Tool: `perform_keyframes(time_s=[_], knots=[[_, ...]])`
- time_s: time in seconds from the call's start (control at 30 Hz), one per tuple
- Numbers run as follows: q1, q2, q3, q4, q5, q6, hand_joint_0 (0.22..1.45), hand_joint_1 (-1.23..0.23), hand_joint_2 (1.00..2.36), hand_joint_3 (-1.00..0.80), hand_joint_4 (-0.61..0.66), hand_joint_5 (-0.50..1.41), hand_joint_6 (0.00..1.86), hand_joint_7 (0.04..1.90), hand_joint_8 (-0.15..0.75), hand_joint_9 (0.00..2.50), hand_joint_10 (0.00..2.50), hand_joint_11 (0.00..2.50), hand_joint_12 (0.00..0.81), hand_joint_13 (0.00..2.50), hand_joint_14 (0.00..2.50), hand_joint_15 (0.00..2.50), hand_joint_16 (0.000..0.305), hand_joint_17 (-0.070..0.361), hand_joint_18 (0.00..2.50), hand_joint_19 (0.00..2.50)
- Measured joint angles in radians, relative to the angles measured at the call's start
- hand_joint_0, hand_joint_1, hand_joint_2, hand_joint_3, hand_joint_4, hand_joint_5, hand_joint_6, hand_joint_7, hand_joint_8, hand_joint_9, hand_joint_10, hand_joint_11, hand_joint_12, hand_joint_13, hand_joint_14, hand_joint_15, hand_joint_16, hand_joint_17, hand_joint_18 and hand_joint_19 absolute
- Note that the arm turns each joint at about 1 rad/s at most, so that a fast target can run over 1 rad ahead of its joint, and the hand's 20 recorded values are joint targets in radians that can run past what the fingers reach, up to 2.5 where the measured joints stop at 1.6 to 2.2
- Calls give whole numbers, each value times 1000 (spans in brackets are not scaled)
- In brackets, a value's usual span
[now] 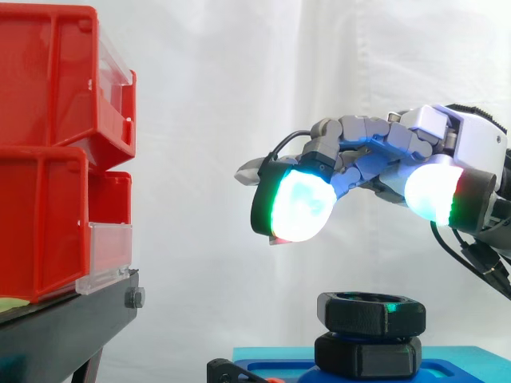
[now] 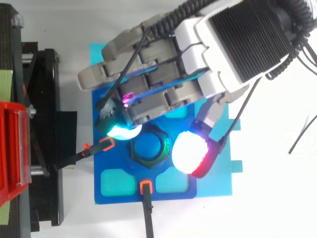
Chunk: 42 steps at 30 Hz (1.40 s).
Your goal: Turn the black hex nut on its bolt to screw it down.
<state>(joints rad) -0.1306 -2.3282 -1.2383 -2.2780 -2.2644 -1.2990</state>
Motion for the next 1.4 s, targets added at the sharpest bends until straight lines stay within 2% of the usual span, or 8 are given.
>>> perform_keyframes(time_s=[0.4, 0.7, 0.93, 1.23, 1.4], knots=[[70, 0, 4, -40, 77, 15, 530, -243, 1000, -500, 269, -67, 501, 1127, 294, 747, 10, 327, 280, 404, 3, 79, 45, 102, 472, 518], [102, -1, 9, -49, 107, 26, 531, -244, 1000, -500, 271, -67, 501, 1117, 295, 749, 9, 324, 280, 404, 4, 86, 45, 102, 473, 518], [113, -5, 8, -76, 125, 25, 530, -244, 1000, -500, 260, -57, 501, 1166, 296, 745, 10, 331, 283, 402, 4, 86, 46, 102, 464, 518], [114, -5, 8, -110, 125, 23, 530, -254, 1000, -500, 187, -35, 508, 1242, 288, 758, 10, 328, 284, 365, 4, 88, 46, 103, 438, 510], [113, -5, 8, -112, 123, 23, 530, -254, 1000, -500, 208, -35, 508, 1244, 290, 755, 9, 326, 286, 356, 4, 89, 46, 104, 427, 523]])
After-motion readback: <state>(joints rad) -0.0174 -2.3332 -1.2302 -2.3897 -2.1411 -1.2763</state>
